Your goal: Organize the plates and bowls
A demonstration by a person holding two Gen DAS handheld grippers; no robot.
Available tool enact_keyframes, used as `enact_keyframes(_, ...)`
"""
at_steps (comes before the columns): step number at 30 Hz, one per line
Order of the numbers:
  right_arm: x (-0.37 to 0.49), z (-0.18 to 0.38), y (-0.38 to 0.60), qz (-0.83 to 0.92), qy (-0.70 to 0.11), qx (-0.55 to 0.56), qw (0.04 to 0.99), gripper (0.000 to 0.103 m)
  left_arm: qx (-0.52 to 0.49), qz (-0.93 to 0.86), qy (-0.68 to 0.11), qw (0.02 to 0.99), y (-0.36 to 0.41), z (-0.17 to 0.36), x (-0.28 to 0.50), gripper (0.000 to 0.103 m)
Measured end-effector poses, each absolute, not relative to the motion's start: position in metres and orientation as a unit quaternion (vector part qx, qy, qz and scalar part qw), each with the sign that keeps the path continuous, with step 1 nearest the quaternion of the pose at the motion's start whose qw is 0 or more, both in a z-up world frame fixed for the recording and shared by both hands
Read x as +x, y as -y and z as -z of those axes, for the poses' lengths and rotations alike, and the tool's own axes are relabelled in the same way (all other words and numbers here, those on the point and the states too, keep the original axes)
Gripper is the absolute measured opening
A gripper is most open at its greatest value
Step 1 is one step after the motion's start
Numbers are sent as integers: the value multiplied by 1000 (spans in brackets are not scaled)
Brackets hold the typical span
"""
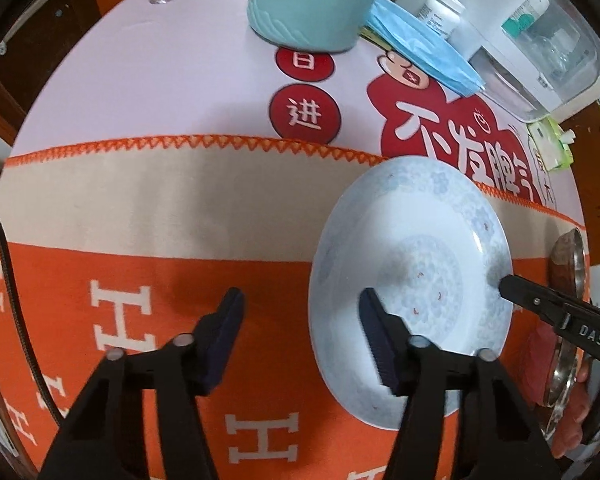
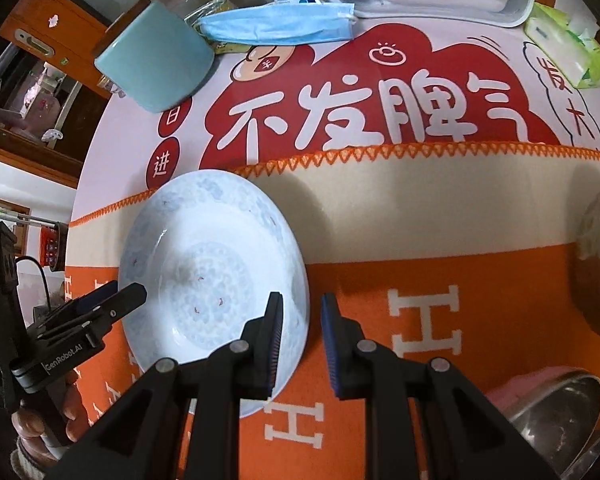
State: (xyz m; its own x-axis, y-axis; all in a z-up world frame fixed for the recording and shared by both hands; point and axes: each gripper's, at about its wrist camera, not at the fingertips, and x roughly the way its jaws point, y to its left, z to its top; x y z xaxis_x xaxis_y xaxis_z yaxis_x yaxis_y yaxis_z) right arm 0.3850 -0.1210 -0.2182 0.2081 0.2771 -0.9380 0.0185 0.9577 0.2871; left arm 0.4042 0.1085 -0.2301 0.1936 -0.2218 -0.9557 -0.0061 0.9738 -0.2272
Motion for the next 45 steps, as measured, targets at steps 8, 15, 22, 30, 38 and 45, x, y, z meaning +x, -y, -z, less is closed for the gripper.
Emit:
enact_keyframes(8, 388, 225, 114, -88, -627, 108, 766, 9, -98, 100, -645, 751, -101, 239, 408, 16)
enact_keyframes(15, 386, 226, 113, -88, -624, 96, 770, 7, -96, 105, -645, 751, -99, 238, 408, 11)
enact_keyframes(22, 380, 224, 116, -89, -627, 105, 767, 7, -92, 100, -648, 750, -103, 233, 401, 9)
enact_keyframes(30, 362, 212, 115, -88, -622, 108, 771, 7, -97, 110, -641, 753, -107, 219, 382, 8)
enact_keyframes(38, 331, 194, 113, -91, -613, 117, 776, 6, -96, 114, -637, 756, -112, 201, 353, 8)
enact_keyframes(45, 296, 184, 107, -96, -616, 118, 773, 6, -88, 106, -637, 758, -121, 178, 311, 9)
